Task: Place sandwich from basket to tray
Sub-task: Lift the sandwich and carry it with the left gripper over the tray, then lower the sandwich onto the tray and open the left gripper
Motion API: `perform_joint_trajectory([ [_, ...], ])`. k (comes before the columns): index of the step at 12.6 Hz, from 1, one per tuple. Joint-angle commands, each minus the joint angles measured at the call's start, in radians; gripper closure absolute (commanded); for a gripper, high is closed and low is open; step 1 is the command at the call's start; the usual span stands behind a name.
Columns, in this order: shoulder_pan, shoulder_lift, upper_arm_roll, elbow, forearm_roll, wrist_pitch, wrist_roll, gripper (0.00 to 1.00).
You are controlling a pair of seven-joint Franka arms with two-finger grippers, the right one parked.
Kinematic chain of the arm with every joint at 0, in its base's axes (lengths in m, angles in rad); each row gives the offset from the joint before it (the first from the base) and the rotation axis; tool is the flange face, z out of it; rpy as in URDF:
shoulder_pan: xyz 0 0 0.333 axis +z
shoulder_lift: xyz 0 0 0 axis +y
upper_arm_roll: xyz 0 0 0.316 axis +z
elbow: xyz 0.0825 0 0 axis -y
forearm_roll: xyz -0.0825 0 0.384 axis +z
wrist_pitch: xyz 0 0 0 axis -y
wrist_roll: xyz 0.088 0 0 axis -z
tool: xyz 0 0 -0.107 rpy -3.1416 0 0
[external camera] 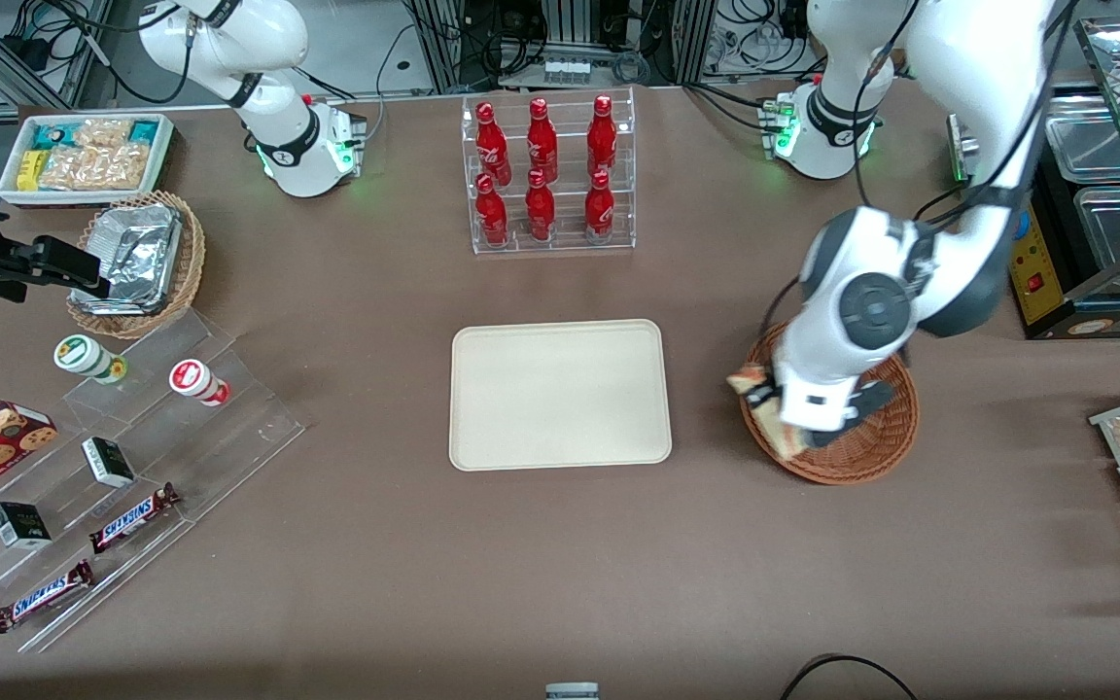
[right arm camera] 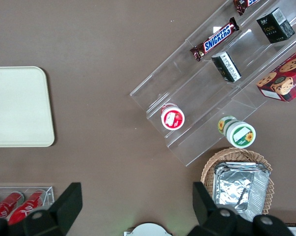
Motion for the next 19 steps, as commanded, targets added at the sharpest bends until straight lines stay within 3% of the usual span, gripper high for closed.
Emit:
perform_joint_trajectory([
  [1,-0.063,0.141,-0.052,0.173,0.047,-0.017,0.007,1.00],
  [5,-0.246,0.265,-0.047,0.314,0.116,-0.010,-0.019,1.00],
  [11,-0.407,0.379,-0.041,0.423,0.239,-0.021,-0.069,1.00],
  [16,-0.485,0.503,-0.027,0.575,0.259,-0.087,-0.123,1.00],
  [19,-0.507,0.534,-0.023,0.592,0.256,-0.079,-0.149,1.00],
])
